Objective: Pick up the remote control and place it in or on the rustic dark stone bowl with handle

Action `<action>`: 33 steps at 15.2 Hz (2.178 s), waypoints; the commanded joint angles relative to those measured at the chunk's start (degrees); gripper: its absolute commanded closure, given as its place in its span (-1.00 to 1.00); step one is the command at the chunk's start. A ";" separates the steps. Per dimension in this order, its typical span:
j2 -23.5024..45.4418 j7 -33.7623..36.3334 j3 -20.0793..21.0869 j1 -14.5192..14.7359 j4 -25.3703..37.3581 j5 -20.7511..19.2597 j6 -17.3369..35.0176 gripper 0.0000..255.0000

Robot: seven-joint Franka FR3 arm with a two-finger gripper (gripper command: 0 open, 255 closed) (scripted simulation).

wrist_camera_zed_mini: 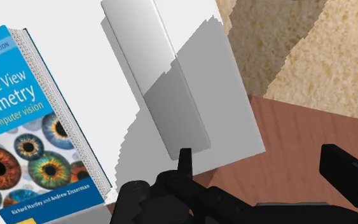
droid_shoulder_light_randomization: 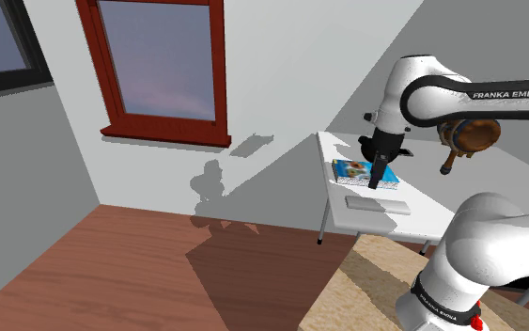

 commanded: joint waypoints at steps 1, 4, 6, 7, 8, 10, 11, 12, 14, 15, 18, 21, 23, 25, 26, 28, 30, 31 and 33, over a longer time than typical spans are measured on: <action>-0.25 -3.39 -2.59 -1.32 -2.68 -2.97 2.65 -1.00; 0.76 -8.37 -6.88 -3.56 -5.74 -7.61 7.09 -1.00; 2.34 -11.69 -9.97 -5.09 -7.29 -10.84 10.54 -1.00; 3.42 -13.33 -11.59 -5.82 -7.91 -12.49 12.42 -1.00; 4.72 -14.97 -13.24 -6.52 -8.41 -14.13 14.41 -1.00; 6.55 -16.28 -15.03 -7.14 -9.23 -15.87 17.24 -1.00; 7.18 -16.23 -15.40 -7.23 -9.70 -16.24 18.32 -1.00; 7.85 -16.18 -15.77 -7.31 -10.16 -16.61 19.43 -1.00; 9.31 -16.06 -16.53 -7.45 -11.03 -17.36 21.72 -1.00; 10.10 -16.00 -16.91 -7.50 -11.44 -17.74 22.90 -1.00; 11.41 -15.89 -17.53 -7.58 -12.06 -18.34 24.81 -1.00; 11.42 -15.89 -17.53 -7.57 -12.05 -18.34 24.81 -1.00; 11.42 -15.89 -17.53 -7.57 -12.05 -18.34 24.81 -1.00; 11.42 -15.90 -17.53 -7.58 -12.05 -18.34 24.79 1.00; 11.42 -15.90 -17.53 -7.58 -12.05 -18.34 24.79 1.00; 11.40 -15.91 -17.53 -7.58 -12.03 -18.33 24.76 1.00; 11.43 -15.94 -17.56 -7.59 -12.01 -18.35 24.78 1.00; 11.44 -15.95 -17.57 -7.59 -12.01 -18.36 24.79 1.00; 11.45 -15.96 -17.57 -7.60 -12.00 -18.36 24.79 1.00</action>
